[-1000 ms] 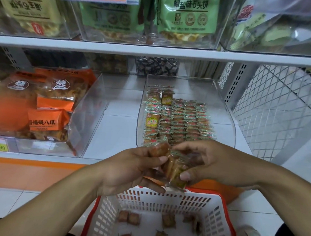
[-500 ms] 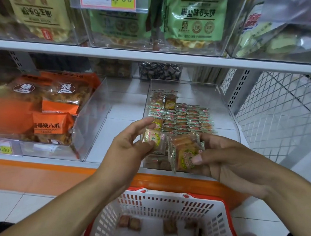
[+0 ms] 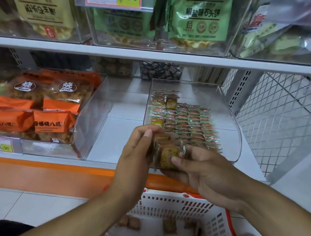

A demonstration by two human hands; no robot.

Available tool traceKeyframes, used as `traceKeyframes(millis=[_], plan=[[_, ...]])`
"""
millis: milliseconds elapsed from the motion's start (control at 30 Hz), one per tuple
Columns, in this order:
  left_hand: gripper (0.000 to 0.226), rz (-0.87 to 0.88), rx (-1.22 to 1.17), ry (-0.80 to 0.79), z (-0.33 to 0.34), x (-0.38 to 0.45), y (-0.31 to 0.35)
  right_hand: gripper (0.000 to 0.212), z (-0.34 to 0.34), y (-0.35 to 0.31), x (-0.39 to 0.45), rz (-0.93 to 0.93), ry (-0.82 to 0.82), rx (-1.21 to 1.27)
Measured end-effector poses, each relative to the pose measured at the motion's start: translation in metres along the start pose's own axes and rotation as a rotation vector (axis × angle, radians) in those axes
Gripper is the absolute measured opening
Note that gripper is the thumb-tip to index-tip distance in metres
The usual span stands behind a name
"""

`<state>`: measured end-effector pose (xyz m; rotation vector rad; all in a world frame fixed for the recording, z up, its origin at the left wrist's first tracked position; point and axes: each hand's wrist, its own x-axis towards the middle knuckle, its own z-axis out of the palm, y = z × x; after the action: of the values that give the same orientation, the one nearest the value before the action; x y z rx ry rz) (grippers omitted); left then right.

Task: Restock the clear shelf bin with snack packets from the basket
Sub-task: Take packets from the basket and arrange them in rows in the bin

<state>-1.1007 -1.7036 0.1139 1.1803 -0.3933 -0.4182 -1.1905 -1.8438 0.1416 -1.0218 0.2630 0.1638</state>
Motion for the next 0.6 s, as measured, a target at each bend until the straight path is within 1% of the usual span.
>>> traceKeyframes(millis=[100,133,167,200,233,300,333,400,433,500,600], plan=[[0.044,0.044,0.127,-0.032,0.006,-0.003,0.001,0.053,-0.001,-0.001,0.004,-0.051,0.034,-0.042],[0.043,0.058,0.176,-0.050,0.006,-0.002,0.003,0.057,-0.004,-0.004,0.006,-0.079,0.064,-0.059],[0.036,0.075,0.232,-0.066,0.005,0.000,0.003,0.057,-0.008,-0.007,0.010,-0.105,0.094,-0.083],[0.028,0.091,0.310,-0.068,0.004,0.004,0.004,0.054,-0.013,-0.013,0.015,-0.134,0.136,-0.160],[0.025,0.114,0.423,-0.050,0.001,0.008,0.006,0.050,-0.020,-0.019,0.023,-0.167,0.196,-0.303],[0.040,0.202,0.653,-0.012,-0.003,0.019,0.006,0.044,-0.036,-0.036,0.043,-0.207,0.348,-0.673],[0.051,0.226,0.739,-0.003,-0.005,0.024,0.005,0.045,-0.044,-0.045,0.055,-0.191,0.411,-0.835],[0.066,0.152,0.845,-0.007,-0.008,0.030,0.002,0.053,-0.054,-0.064,0.082,-0.122,0.491,-1.088],[0.070,0.111,0.861,-0.028,-0.009,0.032,0.000,0.056,-0.057,-0.072,0.095,-0.093,0.513,-1.174],[0.069,0.101,0.875,-0.102,-0.011,0.033,-0.005,0.064,-0.061,-0.086,0.122,-0.052,0.561,-1.319],[0.069,0.096,0.867,-0.160,-0.011,0.035,-0.007,0.076,-0.064,-0.096,0.153,-0.010,0.587,-1.405]])
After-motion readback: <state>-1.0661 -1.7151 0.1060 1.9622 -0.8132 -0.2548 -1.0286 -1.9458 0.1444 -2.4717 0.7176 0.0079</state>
